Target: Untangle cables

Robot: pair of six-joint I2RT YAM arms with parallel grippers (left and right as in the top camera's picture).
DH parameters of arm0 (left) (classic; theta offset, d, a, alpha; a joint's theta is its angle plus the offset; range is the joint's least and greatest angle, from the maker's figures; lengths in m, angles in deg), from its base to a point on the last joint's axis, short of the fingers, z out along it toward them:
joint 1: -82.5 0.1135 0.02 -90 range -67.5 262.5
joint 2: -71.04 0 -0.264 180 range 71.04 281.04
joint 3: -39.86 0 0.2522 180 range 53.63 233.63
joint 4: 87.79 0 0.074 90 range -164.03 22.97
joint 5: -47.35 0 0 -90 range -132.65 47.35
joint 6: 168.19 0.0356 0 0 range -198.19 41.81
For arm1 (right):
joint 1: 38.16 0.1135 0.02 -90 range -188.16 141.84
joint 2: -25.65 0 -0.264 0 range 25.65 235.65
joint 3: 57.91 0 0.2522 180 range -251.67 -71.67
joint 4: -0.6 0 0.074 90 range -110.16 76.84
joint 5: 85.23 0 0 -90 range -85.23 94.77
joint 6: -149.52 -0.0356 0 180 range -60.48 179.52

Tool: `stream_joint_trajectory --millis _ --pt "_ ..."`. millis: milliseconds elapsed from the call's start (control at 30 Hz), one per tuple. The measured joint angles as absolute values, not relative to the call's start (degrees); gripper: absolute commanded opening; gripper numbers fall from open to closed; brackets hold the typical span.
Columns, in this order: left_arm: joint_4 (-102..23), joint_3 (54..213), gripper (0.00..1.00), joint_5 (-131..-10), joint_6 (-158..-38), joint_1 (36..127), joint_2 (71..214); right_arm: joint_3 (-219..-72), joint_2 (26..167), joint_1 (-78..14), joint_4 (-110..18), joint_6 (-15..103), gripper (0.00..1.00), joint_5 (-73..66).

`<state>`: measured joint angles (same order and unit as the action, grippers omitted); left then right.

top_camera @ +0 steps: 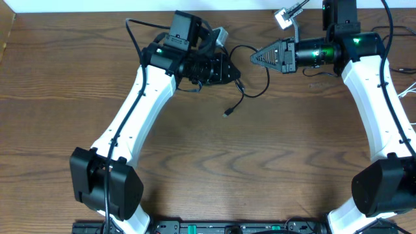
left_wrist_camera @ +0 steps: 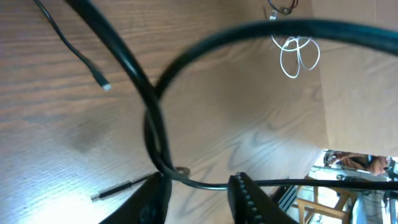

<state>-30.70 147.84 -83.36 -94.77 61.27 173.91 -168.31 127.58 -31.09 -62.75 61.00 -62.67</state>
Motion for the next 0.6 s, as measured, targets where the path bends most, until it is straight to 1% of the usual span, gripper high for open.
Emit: stream_joint_trajectory --millis 133,200,267,300,333,367,433,600 --pt "-30.76 147.84 0.36 -78.86 -95.56 58.71 174.06 -168.31 127.58 -31.09 -62.75 60.54 0.01 -62.48" --pt "-30.94 147.84 0.3 -76.19 -96.3 57.31 174.72 -168.31 127.58 -31.09 -62.77 60.12 0.01 -62.45" --pt "-30.98 147.84 0.2 -73.24 -97.22 55.98 176.32 -168.31 127.58 -31.09 -62.77 59.97 0.01 -62.45" --pt "-30.98 147.84 0.19 -72.47 -97.7 55.69 176.91 -168.31 127.58 -31.09 -62.77 59.93 0.01 -62.43" --pt "-31.11 147.84 0.13 -71.38 -98.27 55.52 177.69 -168.31 127.58 -31.09 -62.81 59.9 0.01 -62.41" --pt "-31.35 147.84 0.11 -70.66 -98.82 55.47 178.2 -168.31 127.58 -31.09 -62.83 59.9 0.01 -62.39" --pt "-32.27 147.82 0.08 -69.44 -99.52 55.58 178.81 -168.31 127.58 -31.09 -62.88 59.9 0.01 -62.26" --pt "-34.85 147.82 0.08 -67.47 -100.54 55.82 178.89 -168.31 127.58 -31.09 -63.25 59.9 0.01 -61.51"
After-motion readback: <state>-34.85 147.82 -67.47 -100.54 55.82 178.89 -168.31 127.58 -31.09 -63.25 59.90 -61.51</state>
